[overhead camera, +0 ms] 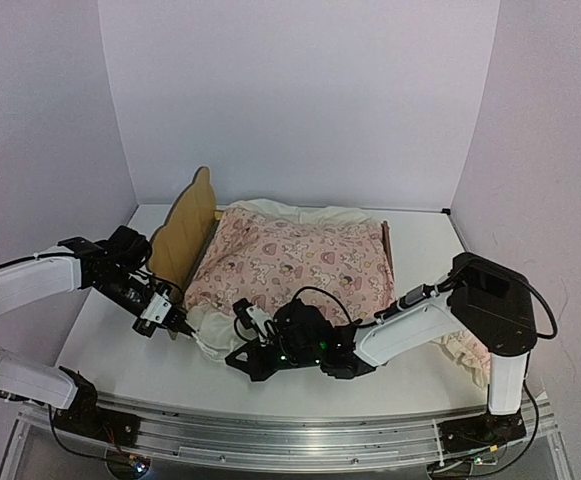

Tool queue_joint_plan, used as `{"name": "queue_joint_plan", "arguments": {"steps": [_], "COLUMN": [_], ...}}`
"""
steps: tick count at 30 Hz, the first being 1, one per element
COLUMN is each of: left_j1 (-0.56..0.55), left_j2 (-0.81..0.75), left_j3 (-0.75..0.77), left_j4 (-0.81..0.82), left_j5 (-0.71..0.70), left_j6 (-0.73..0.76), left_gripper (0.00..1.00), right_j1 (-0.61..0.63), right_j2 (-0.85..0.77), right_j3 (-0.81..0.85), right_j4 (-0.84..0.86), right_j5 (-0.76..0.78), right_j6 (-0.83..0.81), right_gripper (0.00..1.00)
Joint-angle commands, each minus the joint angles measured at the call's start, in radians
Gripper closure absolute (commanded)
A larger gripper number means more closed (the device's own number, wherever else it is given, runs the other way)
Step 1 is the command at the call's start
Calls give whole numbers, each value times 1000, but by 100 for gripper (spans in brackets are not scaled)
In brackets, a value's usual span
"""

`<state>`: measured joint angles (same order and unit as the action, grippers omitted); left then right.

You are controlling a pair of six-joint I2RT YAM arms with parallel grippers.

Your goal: Set up the pet bed

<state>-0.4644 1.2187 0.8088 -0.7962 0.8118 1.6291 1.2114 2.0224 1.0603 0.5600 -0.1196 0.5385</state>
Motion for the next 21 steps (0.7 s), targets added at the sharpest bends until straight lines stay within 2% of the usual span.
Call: {"name": "queue_joint_plan", "arguments": {"steps": [1, 5, 8, 9, 12, 13, 14, 16, 18, 19, 21], "left_j1": [-8, -10, -11, -12, -31, -38, -43, -47, -48, -48, -50], "left_j2": [-22, -22, -18, -17, -27, -38, -48, -78, -116, -139, -219], "left_j3": [21, -42, -131, -162, -220, -220, -215, -181, -141, -135, -147], "left_j4": [-154, -155, -93, -66, -32, -32, -34, -26, 57, 126, 298], "left_j5": [177, 115, -8, -41, -102, -96, -78, 10, 94, 118, 103], "left_j6": [23, 118, 179, 204, 199, 152, 89, -105, -438, -709, -1060], "left_gripper": [100, 100, 99, 94, 58, 53, 50, 50, 51, 52, 59], "right_j1": [-6, -6, -6, -5, 0, 3, 5, 12, 21, 24, 27], "right_j2": [31, 34, 31, 34, 42, 41, 40, 35, 34, 36, 43], "right_j3": [53, 75, 87, 97, 123, 125, 127, 136, 151, 158, 166], "right_j4": [-19, -21, -36, -50, -85, -89, -92, -110, -133, -137, -138], "right_j5": [-2, -8, -23, -33, -55, -55, -52, -38, -26, -26, -26], "right_j6": [-26, -43, -53, -56, -65, -70, -76, -93, -118, -126, -127], "right_gripper": [100, 100, 100, 100, 100, 100, 100, 100, 100, 100, 100]}}
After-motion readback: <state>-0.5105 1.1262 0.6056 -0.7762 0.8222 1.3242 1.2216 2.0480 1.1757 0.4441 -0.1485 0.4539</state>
